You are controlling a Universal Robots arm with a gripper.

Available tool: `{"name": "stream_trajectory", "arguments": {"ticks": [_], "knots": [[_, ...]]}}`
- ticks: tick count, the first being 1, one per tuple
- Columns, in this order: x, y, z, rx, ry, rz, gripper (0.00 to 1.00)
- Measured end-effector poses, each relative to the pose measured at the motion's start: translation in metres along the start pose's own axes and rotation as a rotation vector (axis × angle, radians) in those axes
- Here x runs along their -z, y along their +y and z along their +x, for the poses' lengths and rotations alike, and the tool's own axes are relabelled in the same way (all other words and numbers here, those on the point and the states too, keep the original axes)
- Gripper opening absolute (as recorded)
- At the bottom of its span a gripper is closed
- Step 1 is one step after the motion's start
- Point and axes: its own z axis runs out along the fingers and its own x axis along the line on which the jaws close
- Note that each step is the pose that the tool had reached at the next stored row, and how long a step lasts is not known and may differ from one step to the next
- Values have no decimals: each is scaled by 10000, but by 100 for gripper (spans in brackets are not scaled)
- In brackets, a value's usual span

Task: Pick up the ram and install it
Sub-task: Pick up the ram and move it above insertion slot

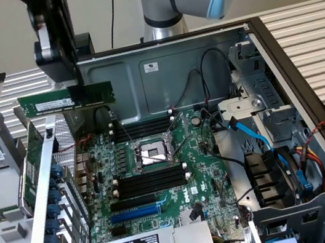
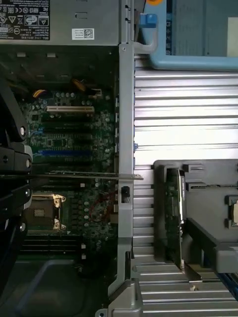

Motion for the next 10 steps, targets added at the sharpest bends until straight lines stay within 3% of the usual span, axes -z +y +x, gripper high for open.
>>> {"name": "stream_trajectory", "arguments": {"ticks": [10], "knots": [[7, -453, -40, 1, 5, -3, 14]]}}
